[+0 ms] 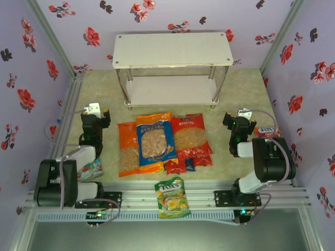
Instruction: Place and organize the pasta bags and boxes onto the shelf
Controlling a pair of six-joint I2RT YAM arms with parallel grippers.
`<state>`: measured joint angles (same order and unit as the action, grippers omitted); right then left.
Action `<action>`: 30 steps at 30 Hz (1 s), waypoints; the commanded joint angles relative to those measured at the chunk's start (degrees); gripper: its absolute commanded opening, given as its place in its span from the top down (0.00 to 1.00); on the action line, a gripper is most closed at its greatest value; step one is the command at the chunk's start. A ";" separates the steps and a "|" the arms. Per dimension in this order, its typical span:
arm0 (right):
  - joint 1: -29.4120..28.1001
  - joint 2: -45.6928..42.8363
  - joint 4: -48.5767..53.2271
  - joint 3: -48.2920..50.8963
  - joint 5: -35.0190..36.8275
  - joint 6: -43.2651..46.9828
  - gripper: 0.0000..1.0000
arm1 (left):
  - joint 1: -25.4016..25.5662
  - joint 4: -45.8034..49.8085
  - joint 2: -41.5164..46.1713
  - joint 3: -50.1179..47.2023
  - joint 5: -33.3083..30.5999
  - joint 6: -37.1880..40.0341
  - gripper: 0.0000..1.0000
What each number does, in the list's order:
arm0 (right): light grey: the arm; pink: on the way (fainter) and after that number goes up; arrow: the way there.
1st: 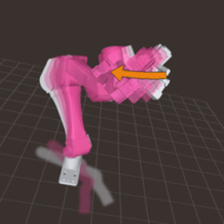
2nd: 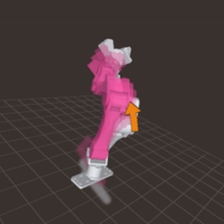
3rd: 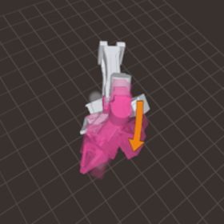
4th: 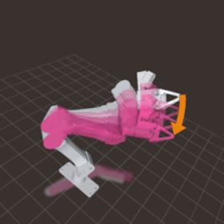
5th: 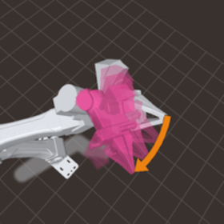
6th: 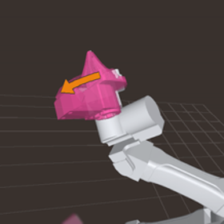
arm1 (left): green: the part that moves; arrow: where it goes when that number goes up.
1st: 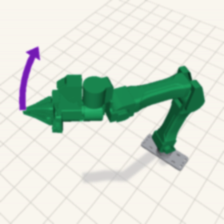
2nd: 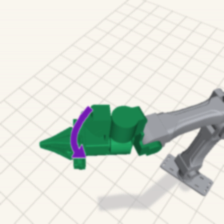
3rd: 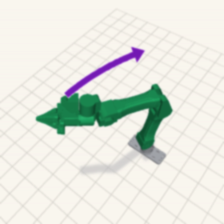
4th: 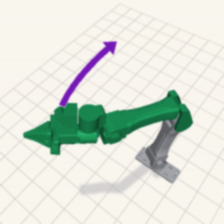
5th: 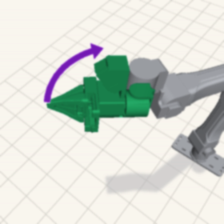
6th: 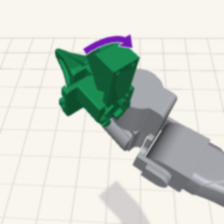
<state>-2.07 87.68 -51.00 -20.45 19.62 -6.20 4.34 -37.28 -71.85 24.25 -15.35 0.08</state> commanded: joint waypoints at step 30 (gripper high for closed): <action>-10.09 -27.48 76.60 -20.45 -36.66 -19.59 0.06 | 33.74 63.11 12.13 22.60 -6.79 -26.69 0.34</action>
<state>-11.70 61.21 22.81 -43.40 -9.04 -21.67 37.52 22.09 -59.70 46.61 -20.99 -23.92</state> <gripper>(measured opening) 0.939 0.658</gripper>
